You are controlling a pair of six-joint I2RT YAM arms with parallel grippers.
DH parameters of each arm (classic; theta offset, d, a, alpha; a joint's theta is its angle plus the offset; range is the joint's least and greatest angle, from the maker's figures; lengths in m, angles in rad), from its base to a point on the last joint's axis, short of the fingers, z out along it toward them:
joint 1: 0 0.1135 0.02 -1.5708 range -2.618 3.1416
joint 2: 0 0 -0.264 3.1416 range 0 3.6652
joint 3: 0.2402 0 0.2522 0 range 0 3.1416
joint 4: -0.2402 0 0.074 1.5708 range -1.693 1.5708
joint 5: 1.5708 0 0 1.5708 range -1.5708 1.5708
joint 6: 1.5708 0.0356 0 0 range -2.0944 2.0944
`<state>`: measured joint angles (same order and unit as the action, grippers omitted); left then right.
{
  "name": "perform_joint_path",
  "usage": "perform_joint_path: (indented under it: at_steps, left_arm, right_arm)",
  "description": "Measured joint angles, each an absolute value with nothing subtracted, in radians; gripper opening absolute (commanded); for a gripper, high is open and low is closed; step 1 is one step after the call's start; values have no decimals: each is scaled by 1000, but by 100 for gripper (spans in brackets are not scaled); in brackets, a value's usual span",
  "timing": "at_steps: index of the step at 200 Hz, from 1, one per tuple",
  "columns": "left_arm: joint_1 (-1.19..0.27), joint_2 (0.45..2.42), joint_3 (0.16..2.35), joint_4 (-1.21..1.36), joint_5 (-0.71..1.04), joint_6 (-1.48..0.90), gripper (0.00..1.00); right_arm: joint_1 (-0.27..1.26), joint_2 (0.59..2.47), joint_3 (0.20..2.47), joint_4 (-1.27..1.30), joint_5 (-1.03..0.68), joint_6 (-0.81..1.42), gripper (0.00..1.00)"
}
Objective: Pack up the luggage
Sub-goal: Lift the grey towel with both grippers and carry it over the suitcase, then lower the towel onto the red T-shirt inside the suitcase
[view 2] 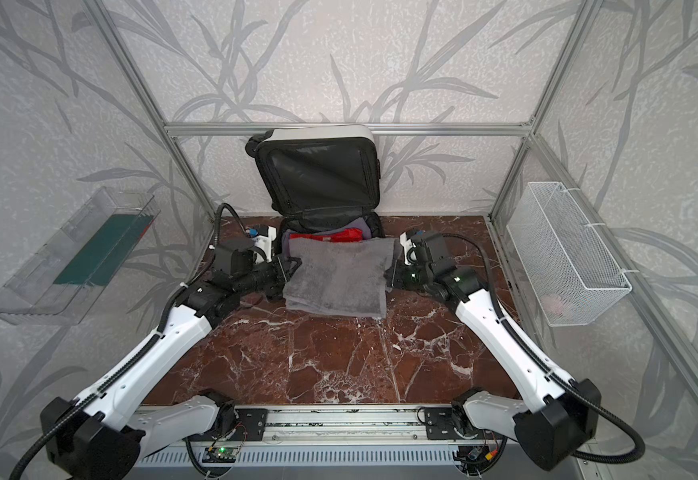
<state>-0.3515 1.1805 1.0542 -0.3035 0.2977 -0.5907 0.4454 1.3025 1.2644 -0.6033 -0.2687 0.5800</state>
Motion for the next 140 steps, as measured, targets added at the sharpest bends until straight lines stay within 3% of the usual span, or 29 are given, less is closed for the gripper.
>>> perform_joint_path:
  at_steps: [140]
  left_arm:
    - [-173, 1652, 1264, -253, 294, -472, 0]
  right_arm:
    - [383, 2114, 1891, -564, -361, 496, 0]
